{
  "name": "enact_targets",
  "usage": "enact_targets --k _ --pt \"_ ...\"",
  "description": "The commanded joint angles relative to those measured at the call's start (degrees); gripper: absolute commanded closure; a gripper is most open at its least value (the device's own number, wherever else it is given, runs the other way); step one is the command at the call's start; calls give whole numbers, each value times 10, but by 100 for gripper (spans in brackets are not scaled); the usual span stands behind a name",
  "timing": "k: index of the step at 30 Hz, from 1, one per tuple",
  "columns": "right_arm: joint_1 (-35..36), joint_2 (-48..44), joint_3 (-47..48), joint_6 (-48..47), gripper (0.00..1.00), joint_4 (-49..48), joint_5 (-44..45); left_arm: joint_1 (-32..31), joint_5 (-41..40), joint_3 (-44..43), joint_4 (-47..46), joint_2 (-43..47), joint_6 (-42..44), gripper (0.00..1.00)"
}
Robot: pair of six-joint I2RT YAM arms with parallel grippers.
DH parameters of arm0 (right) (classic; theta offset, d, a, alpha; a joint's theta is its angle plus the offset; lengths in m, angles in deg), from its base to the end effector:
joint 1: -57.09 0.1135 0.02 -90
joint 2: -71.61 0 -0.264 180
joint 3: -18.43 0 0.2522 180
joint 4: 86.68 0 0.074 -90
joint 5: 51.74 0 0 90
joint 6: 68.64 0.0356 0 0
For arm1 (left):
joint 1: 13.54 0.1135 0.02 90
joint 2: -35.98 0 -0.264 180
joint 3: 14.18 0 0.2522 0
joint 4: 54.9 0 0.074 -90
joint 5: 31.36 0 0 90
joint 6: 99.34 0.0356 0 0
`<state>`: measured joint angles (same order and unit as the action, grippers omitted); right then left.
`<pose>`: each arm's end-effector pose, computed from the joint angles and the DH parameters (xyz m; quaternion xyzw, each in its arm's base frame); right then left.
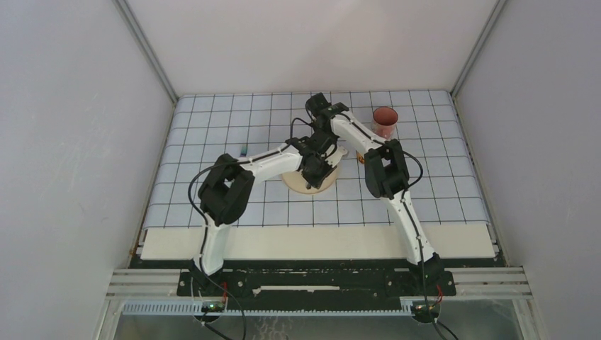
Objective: Set the dinner table for one person
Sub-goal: Adjust the knife on the napkin.
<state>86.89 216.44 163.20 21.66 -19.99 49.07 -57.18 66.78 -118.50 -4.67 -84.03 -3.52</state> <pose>0.4641 0.2581 0.1652 -0.2299 0.9478 -0.0370 0.2177 0.3145 -0.3069 0.1742 0.4216 0.8799 -0.1331 0.1743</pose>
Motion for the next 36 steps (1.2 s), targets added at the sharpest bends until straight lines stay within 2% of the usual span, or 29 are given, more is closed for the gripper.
enact_targets --k 1,5,7,8,9,10,11,13,14,16,21,30,36 --pt "21 -14 -5 -1 100 -19 -8 -14 -6 -26 -46 58 23 100" --pt "14 -24 -12 1 100 -16 -16 -8 -45 -8 -53 93 31 100" --pt "12 -29 -18 4 100 -12 -18 9 -60 2 -61 111 22 95" --pt "10 -34 -23 7 100 -11 -16 20 -57 7 -65 119 17 88" --pt "8 -42 -32 10 100 -14 -18 33 -57 11 -69 128 9 73" --pt "6 -51 -43 12 100 -19 -24 48 -55 19 -76 138 1 62" --pt "3 -61 -56 16 100 -25 -25 62 -52 28 -82 148 -2 54" --pt "-4 -80 -71 19 94 -31 -30 86 -58 48 -97 170 -3 39" --pt "-5 -86 -75 19 92 -32 -28 94 -66 60 -98 175 5 36" --pt "-8 -93 -81 20 91 -32 -21 106 -86 77 -101 179 18 35" --pt "-10 -99 -92 22 100 -32 -17 125 -98 107 -120 159 17 36" --pt "-16 -121 -104 38 100 -33 -12 124 -61 100 -131 119 -39 39" --pt "-46 -201 -149 58 76 -54 -4 120 -56 119 -147 119 -62 39"
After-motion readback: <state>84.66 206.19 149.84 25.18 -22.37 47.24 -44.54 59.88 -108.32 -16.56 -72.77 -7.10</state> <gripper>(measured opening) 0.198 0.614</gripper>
